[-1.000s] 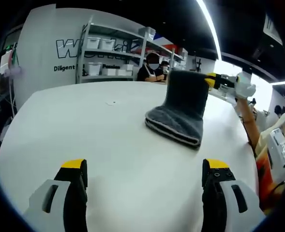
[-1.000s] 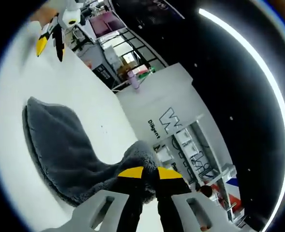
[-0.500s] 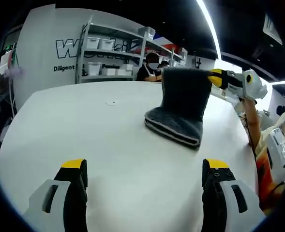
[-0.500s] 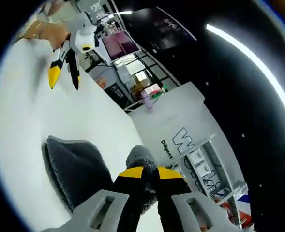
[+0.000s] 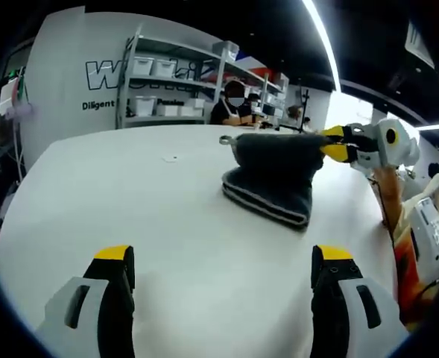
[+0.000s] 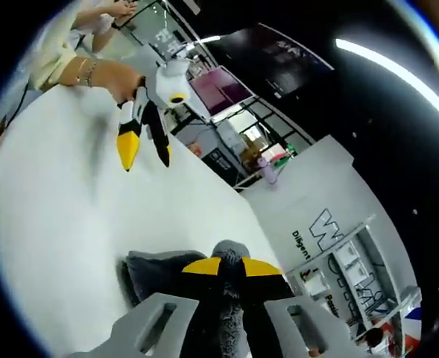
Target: Fold the towel on the table until its edges align and the towel forms a compact rectangular stack.
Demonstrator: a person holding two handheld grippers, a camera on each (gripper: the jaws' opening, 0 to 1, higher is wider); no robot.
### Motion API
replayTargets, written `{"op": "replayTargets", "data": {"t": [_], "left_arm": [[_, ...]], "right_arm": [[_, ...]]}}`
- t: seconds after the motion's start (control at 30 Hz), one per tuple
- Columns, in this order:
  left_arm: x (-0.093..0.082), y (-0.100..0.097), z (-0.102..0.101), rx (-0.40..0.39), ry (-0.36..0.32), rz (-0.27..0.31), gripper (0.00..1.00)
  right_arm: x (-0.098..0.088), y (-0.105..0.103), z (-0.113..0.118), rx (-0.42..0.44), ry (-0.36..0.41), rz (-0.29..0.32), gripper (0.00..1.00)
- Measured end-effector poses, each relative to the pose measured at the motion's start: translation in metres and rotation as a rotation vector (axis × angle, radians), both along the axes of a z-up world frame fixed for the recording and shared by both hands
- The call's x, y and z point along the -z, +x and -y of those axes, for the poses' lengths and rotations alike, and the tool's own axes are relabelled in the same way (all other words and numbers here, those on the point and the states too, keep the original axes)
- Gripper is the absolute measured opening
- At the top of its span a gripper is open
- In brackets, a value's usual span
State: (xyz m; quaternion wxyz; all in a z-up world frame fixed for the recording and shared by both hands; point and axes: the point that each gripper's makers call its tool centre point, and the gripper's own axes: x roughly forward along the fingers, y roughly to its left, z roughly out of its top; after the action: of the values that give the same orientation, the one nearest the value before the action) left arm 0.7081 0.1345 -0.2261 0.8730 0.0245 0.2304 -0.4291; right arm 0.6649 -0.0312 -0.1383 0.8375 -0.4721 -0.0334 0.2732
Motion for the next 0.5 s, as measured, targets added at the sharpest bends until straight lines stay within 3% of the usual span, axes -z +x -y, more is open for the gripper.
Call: {"op": "replayTargets", "data": {"t": [0.13,0.3,0.5], "left_arm": [[0.000,-0.001,0.001,0.002,0.000,0.000,0.97],[0.000,-0.002,0.001,0.003,0.002,0.000,0.97],[0.000,-0.003,0.001,0.003,0.004,-0.002,0.97]], "right_arm": [[0.009,-0.001,-0.009,-0.020,0.009,-0.028,0.04],[0.045,-0.010,-0.025,-0.073,-0.007,-0.173,0.04],[0.070,-0.012,-0.027,-0.080,0.024,-0.282,0.05]]}}
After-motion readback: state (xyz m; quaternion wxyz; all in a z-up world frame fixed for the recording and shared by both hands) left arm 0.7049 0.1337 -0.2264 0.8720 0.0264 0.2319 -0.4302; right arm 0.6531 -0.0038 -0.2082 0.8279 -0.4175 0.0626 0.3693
